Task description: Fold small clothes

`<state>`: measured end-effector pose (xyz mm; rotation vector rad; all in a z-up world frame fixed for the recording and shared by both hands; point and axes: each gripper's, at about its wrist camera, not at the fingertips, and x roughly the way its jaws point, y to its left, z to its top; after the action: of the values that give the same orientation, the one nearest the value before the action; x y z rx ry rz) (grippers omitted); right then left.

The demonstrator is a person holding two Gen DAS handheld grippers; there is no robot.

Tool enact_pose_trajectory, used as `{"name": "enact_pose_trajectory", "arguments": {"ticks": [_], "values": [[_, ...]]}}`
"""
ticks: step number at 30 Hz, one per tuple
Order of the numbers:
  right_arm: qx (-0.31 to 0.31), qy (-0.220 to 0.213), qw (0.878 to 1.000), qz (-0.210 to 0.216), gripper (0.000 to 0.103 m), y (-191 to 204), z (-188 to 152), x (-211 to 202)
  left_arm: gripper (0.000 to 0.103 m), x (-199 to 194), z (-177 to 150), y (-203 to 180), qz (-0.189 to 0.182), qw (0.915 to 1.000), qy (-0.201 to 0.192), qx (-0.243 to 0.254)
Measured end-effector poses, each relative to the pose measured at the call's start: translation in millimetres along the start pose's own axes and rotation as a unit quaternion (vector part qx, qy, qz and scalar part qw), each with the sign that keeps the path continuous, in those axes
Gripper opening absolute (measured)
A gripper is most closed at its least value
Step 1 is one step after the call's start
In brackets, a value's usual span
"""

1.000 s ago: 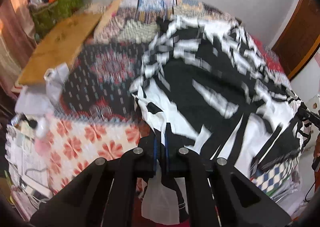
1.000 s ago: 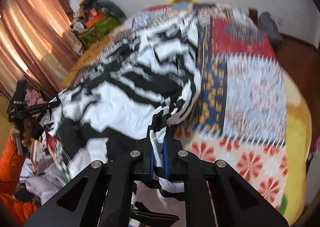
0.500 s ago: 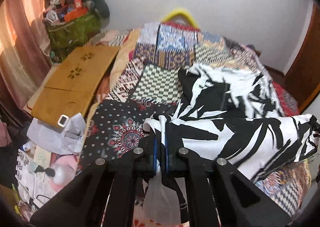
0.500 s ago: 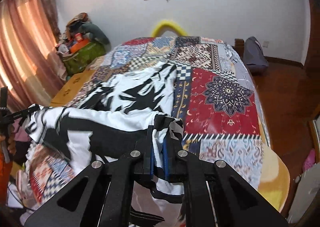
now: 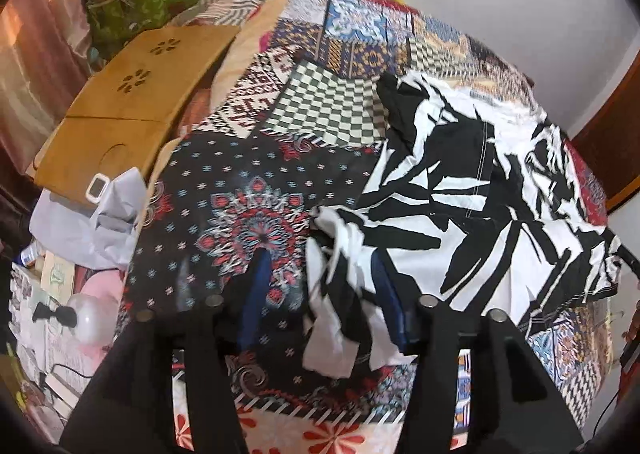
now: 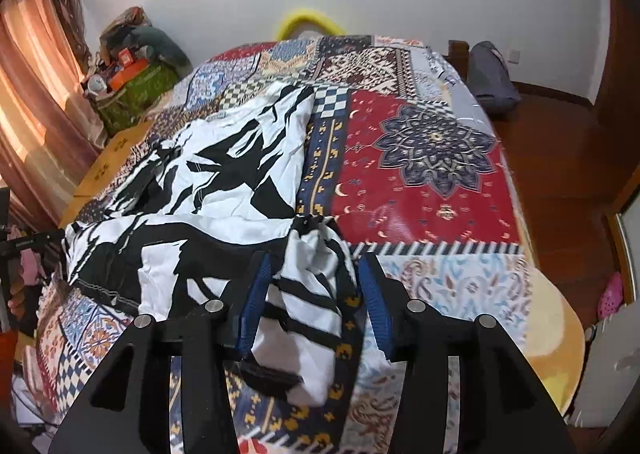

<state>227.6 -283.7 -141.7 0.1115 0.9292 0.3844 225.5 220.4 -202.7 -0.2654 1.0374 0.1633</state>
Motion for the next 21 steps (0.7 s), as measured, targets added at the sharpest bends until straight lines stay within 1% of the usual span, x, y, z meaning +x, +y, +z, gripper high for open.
{"name": "enact_pose_trajectory", "arguments": {"ticks": [2, 5, 7, 11, 13, 14, 15, 17, 18, 19, 20, 21], "values": [[0.008, -0.004, 1.0, 0.004, 0.043, -4.2, -3.5, -6.3, 0.053, -2.4, -7.4, 9.5, -0.011, 0.9998, 0.006, -0.015], [0.021, -0.006, 1.0, 0.006, 0.043, -8.9, -12.2, -12.8, 0.053, -0.9, -20.3, 15.9, -0.02, 0.9993, 0.02, -0.023], [0.03, 0.0, 1.0, 0.009, 0.043, -9.6, -19.1, -13.1, 0.053, 5.3, -31.1, 15.0, -0.027, 0.9989, 0.033, -0.023], [0.034, 0.018, 0.999, 0.02, 0.043, -6.9, -28.8, -6.9, 0.053, 19.7, -40.4, 6.5, -0.046, 0.9977, 0.046, -0.02], [0.034, 0.028, 0.999, 0.028, 0.043, -3.2, -31.0, -0.5, 0.04, 26.4, -40.1, 2.6, -0.056, 0.9967, 0.054, -0.022], [0.034, 0.033, 0.998, 0.033, 0.043, -1.1, -32.2, 2.1, 0.023, 29.1, -39.9, -0.1, -0.06, 0.9961, 0.061, -0.021], [0.035, 0.04, 0.998, 0.038, 0.043, 0.7, -33.6, 5.4, 0.013, 30.2, -39.7, -2.5, -0.062, 0.9958, 0.064, -0.019], [0.035, 0.046, 0.997, 0.052, 0.042, 4.2, -37.5, 8.3, 0.01, 27.5, -39.6, -8.7, -0.055, 0.9967, 0.058, -0.007], [0.034, 0.05, 0.996, 0.059, 0.033, 6.3, -39.1, 8.9, 0.008, 23.2, -39.6, -12.8, -0.046, 0.9978, 0.048, 0.003], [0.031, 0.051, 0.996, 0.063, 0.015, 8.8, -40.8, 8.5, 0.007, 19.9, -39.6, -14.8, -0.041, 0.9982, 0.043, 0.009], [0.028, 0.053, 0.996, 0.067, 0.007, 10.5, -41.6, 7.9, 0.006, 15.4, -38.8, -16.4, -0.04, 0.9984, 0.038, 0.014], [0.025, 0.052, 0.996, 0.07, 0.006, 12.8, -41.1, 6.0, 0.006, 8.2, -37.3, -18.6, -0.038, 0.9987, 0.03, 0.018]]}}
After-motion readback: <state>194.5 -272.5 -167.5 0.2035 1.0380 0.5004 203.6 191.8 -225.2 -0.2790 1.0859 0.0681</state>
